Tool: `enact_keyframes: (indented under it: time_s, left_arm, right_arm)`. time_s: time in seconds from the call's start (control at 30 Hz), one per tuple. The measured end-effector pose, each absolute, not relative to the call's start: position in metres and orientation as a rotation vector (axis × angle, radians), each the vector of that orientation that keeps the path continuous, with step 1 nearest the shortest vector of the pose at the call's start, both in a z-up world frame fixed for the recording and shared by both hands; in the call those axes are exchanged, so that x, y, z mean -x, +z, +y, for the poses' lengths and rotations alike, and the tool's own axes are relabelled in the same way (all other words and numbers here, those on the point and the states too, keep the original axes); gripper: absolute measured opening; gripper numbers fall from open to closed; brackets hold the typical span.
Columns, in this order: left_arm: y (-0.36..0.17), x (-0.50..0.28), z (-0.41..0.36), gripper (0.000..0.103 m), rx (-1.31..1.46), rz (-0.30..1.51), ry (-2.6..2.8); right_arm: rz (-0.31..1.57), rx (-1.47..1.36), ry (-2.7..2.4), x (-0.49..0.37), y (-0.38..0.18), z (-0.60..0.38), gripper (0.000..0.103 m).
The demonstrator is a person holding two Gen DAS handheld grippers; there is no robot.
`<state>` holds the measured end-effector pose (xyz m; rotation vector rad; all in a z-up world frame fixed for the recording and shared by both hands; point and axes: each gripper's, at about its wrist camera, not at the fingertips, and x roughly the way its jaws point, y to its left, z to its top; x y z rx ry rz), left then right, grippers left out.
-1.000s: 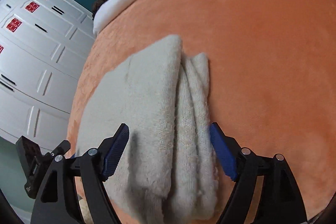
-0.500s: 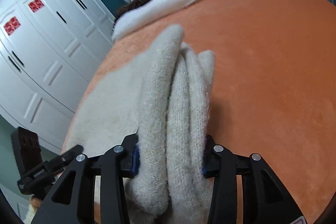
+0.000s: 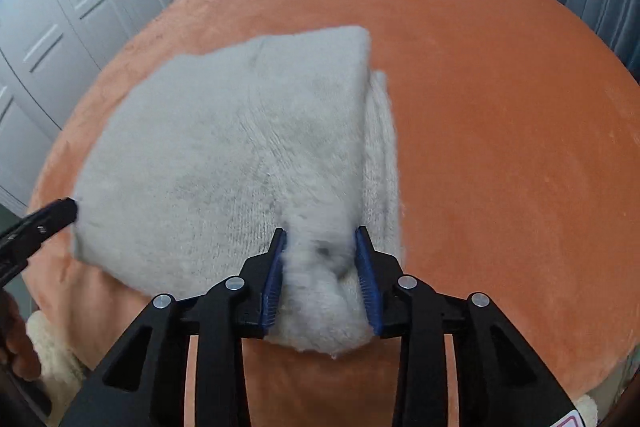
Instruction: Fold small clothes
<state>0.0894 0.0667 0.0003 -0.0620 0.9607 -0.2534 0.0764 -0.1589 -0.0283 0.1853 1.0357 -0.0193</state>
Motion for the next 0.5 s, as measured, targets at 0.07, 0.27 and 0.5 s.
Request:
enact_keyframes:
  time_s: [0.07, 0.27, 0.5]
  left_arm:
    - [0.005, -0.079, 0.062, 0.052, 0.015, 0.947, -0.238]
    - [0.002, -0.065, 0.052, 0.058, -0.021, 0.953, -0.206]
    - [0.012, -0.071, 0.064, 0.059, 0.009, 0.951, -0.186]
  right_arm:
    - [0.986, -0.261, -0.008, -0.066, -0.007, -0.161, 0.028]
    - [0.976, -0.198, -0.017, -0.051, -0.002, -0.158, 0.028]
    - [0.959, -0.278, 0.013, -0.064, 0.010, -0.165, 0.034]
